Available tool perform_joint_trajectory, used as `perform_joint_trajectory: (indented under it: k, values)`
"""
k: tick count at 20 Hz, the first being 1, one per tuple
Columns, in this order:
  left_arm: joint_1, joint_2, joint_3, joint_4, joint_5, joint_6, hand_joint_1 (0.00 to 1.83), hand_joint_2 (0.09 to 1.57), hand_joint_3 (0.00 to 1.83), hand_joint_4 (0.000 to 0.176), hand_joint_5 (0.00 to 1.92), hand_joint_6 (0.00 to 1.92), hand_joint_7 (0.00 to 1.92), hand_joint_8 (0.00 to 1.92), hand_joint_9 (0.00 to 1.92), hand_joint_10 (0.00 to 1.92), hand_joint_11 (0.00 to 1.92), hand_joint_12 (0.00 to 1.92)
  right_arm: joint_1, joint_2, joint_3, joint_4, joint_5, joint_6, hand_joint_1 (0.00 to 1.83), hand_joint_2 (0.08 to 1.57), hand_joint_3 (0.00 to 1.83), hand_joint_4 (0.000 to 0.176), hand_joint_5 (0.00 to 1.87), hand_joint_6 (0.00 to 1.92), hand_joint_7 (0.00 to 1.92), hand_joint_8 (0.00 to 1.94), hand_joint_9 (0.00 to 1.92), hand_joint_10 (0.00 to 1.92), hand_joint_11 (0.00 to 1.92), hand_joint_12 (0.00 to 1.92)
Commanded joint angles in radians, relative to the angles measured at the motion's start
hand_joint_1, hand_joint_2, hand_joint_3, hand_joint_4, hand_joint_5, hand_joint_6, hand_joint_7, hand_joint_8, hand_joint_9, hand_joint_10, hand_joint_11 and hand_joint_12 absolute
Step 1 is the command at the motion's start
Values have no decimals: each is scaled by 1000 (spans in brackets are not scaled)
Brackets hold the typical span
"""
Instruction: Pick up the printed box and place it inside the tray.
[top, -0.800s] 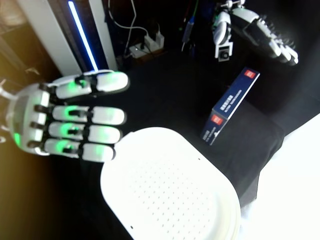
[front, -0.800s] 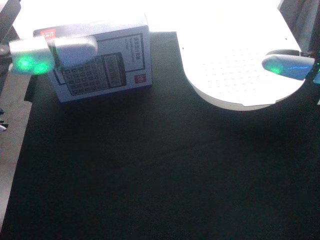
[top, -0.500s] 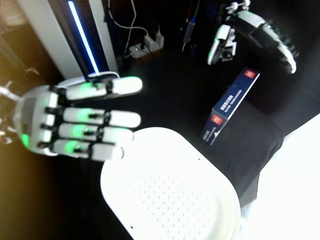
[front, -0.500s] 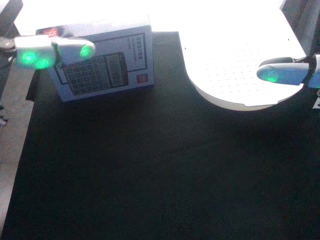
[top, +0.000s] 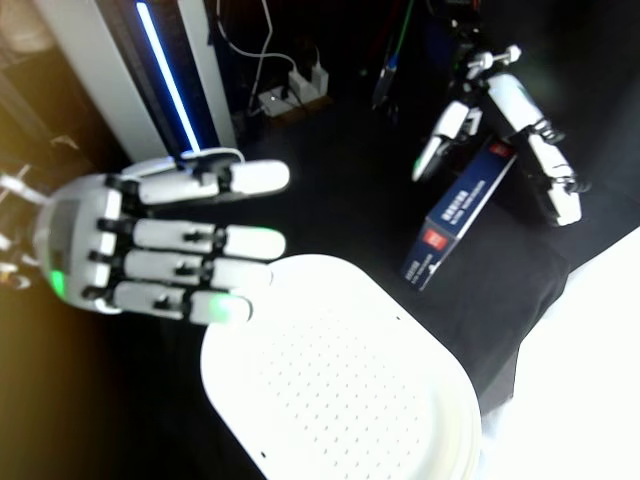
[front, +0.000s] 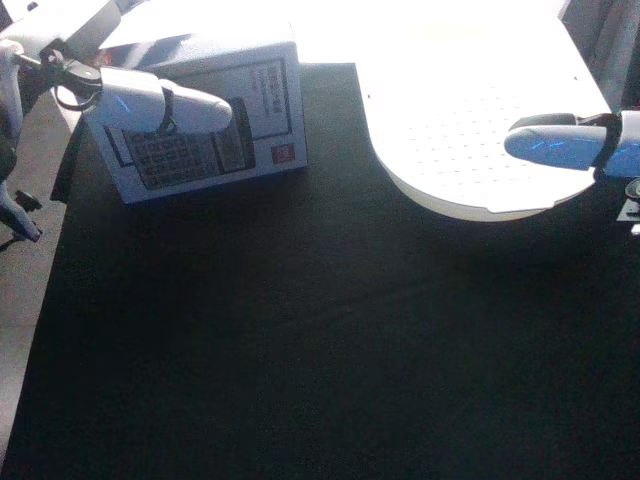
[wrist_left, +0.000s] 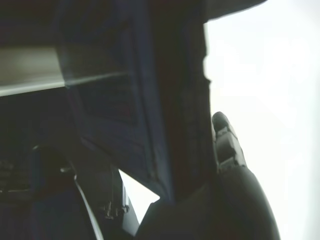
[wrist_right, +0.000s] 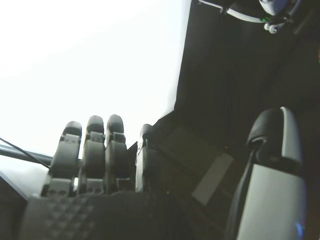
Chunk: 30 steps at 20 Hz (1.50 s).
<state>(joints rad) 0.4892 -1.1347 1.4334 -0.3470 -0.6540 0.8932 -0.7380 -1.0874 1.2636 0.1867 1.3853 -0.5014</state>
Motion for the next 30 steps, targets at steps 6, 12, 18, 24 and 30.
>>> perform_joint_trajectory:
  k: [6,12,18,24,30]
  values:
    - [14,-19,1,2,-45,-10,1225,1001,1,0,1215,480,1393,421,1538,341,1270,1141,16,1,4,10,117,6,732,659,3,176,224,1,228,3,177,5,0,487]
    - [16,-7,-11,21,-81,-29,1280,1035,4,0,1155,469,1203,874,1303,905,1208,1448,16,0,4,10,117,6,747,712,11,172,208,0,251,4,196,3,0,507]
    - [-36,87,-90,132,-197,-66,1277,1092,1,0,1007,655,1076,1104,1149,1189,1028,1559,16,0,5,13,117,6,733,691,0,176,179,1,255,0,181,3,0,542]
    - [-108,169,-182,236,-312,-54,1282,1088,0,0,1001,682,1094,1076,1217,1242,1108,1577,16,0,7,23,117,6,811,717,6,170,134,0,266,0,151,0,0,521]
    - [-144,173,-245,322,-406,-37,1281,1076,0,0,1004,728,1134,989,1216,1216,1108,1554,67,-30,50,26,81,47,634,775,20,176,114,1,172,4,94,3,0,584]
